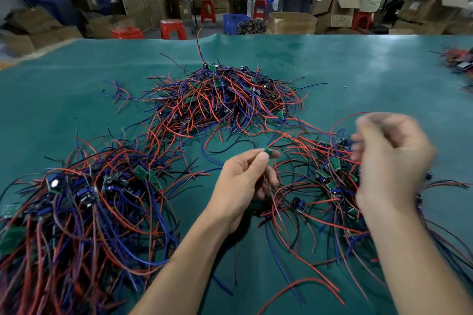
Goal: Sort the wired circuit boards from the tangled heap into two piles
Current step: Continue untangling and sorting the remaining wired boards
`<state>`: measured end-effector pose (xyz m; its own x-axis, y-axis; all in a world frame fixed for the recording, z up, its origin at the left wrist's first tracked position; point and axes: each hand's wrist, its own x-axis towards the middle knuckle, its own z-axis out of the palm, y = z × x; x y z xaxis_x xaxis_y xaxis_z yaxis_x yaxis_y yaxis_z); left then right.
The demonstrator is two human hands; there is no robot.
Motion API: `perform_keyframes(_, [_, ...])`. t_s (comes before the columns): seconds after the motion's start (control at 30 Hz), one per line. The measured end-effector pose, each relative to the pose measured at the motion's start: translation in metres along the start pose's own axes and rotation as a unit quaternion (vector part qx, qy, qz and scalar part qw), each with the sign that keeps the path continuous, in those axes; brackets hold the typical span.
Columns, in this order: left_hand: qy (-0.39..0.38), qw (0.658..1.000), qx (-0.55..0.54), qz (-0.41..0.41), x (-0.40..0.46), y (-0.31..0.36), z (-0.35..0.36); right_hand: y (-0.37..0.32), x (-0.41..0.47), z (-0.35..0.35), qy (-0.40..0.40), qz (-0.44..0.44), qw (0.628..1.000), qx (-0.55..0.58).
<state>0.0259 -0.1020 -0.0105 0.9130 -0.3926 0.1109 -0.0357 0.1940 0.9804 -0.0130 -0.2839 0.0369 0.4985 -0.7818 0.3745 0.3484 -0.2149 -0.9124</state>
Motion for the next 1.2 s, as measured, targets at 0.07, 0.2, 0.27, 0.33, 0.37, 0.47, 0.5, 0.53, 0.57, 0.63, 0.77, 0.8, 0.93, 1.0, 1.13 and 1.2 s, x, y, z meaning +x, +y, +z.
perform_keyframes(0.07, [-0.02, 1.0, -0.004, 0.01, -0.001, 0.002, 0.001, 0.002, -0.022, 0.013, -0.159, -0.053, 0.975, -0.146])
perform_keyframes(0.2, [-0.083, 0.995, 0.056, 0.016, -0.004, 0.005, 0.0, 0.003, -0.05, 0.028, -0.28, -0.109, 0.924, -0.235])
perform_keyframes(0.27, [-0.1, 0.992, 0.079, 0.014, -0.005, 0.006, 0.001, 0.002, -0.047, 0.025, -0.261, -0.102, 0.929, -0.241])
perform_keyframes(0.33, [-0.103, 0.991, 0.089, 0.012, -0.006, 0.007, 0.001, 0.003, -0.045, 0.025, -0.271, -0.055, 0.936, -0.218])
perform_keyframes(0.37, [-0.1, 0.991, 0.093, 0.013, -0.005, 0.007, 0.001, 0.004, -0.046, 0.025, -0.276, -0.044, 0.935, -0.216])
perform_keyframes(0.47, [-0.092, 0.991, 0.094, 0.026, -0.004, 0.004, 0.001, 0.004, -0.052, 0.028, -0.289, -0.059, 0.928, -0.225])
perform_keyframes(0.5, [-0.092, 0.991, 0.09, 0.028, -0.004, 0.004, 0.001, 0.004, -0.053, 0.029, -0.291, -0.06, 0.93, -0.216])
perform_keyframes(0.53, [-0.097, 0.991, 0.084, 0.027, -0.004, 0.004, 0.002, 0.004, -0.054, 0.028, -0.284, -0.066, 0.933, -0.21])
perform_keyframes(0.57, [-0.107, 0.991, 0.074, 0.023, -0.004, 0.003, 0.002, 0.003, -0.053, 0.027, -0.268, -0.081, 0.938, -0.206])
perform_keyframes(0.63, [-0.125, 0.991, 0.053, 0.001, -0.004, 0.002, 0.002, -0.002, -0.047, 0.023, -0.212, -0.13, 0.948, -0.2])
perform_keyframes(0.77, [-0.116, 0.991, 0.061, -0.017, -0.004, 0.002, 0.0, -0.019, -0.015, 0.001, -0.107, -0.167, 0.963, -0.182])
perform_keyframes(0.8, [-0.112, 0.992, 0.061, -0.019, -0.004, 0.002, 0.0, -0.025, -0.005, -0.007, -0.088, -0.158, 0.967, -0.178])
perform_keyframes(0.93, [-0.081, 0.995, 0.059, -0.021, -0.002, 0.001, 0.002, -0.054, 0.038, -0.045, -0.163, -0.123, 0.942, -0.267])
perform_keyframes(1.0, [-0.06, 0.997, 0.053, -0.021, -0.002, 0.001, 0.003, -0.069, 0.058, -0.049, -0.283, -0.121, 0.863, -0.4])
perform_keyframes(1.13, [-0.043, 0.998, 0.042, -0.023, -0.001, 0.002, 0.004, -0.08, 0.07, -0.006, -0.425, -0.12, 0.659, -0.608])
perform_keyframes(1.2, [-0.038, 0.998, 0.034, -0.024, -0.002, 0.002, 0.004, -0.07, 0.073, 0.028, -0.461, -0.145, 0.645, -0.592])
